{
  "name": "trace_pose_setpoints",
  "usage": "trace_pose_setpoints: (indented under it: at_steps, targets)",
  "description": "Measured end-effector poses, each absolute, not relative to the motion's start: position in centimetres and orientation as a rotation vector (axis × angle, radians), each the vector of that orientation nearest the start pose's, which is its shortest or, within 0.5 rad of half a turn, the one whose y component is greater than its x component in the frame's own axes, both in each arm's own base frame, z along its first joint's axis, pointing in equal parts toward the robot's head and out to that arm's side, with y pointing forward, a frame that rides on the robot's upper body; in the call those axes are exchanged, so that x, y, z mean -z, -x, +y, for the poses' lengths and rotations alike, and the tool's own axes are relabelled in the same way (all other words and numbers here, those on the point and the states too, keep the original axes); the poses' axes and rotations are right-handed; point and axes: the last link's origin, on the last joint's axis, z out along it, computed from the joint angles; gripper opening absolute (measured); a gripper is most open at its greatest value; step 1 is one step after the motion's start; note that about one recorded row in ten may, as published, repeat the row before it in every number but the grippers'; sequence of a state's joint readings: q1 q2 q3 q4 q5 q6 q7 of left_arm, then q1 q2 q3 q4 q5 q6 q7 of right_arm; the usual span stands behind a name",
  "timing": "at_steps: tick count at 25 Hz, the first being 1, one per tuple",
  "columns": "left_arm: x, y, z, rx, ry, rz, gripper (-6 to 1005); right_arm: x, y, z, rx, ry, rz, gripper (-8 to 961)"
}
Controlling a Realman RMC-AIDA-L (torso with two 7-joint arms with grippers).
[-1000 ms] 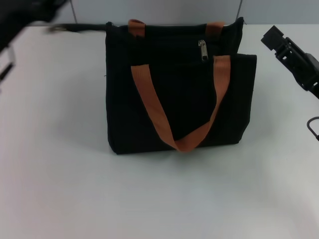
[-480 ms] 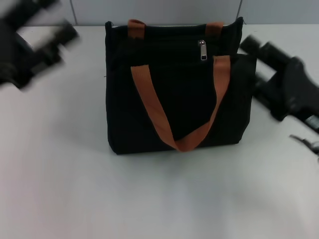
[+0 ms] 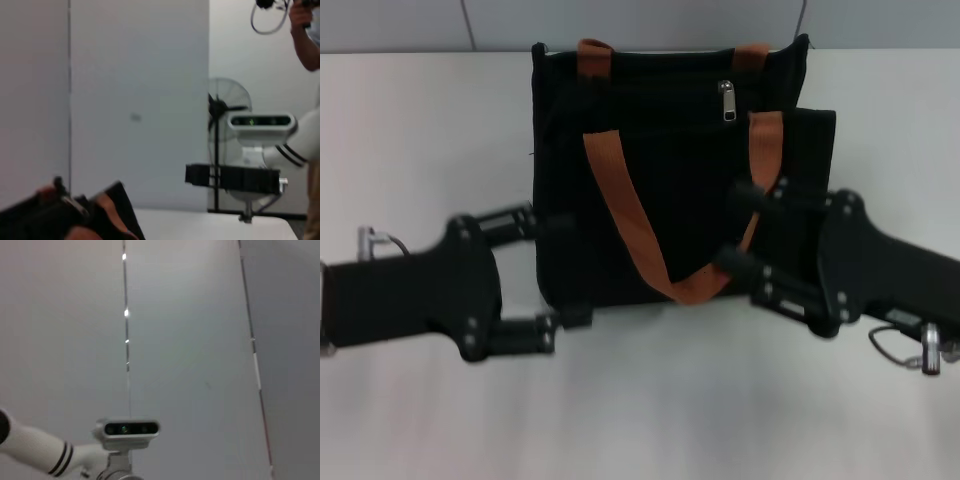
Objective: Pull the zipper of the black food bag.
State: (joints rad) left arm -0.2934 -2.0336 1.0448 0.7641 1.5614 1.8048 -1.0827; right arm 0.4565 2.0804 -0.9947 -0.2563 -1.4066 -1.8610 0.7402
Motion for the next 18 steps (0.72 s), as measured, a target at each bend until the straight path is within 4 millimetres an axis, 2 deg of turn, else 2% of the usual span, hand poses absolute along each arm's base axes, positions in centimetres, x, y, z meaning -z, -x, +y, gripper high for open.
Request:
trace_pose_setpoints:
  at_steps: [3, 18]
  targets:
    - [-0.7, 25.0, 25.8, 1.012, 2.832, -0.088, 798, 3.5, -23.3, 25.4, -1.396, 2.591, 0.100, 544]
    - [-0.3, 24.9, 25.8, 1.019, 2.833, -0.097, 799, 4.3, -23.8, 25.3, -1.354, 2.592, 0.161, 545]
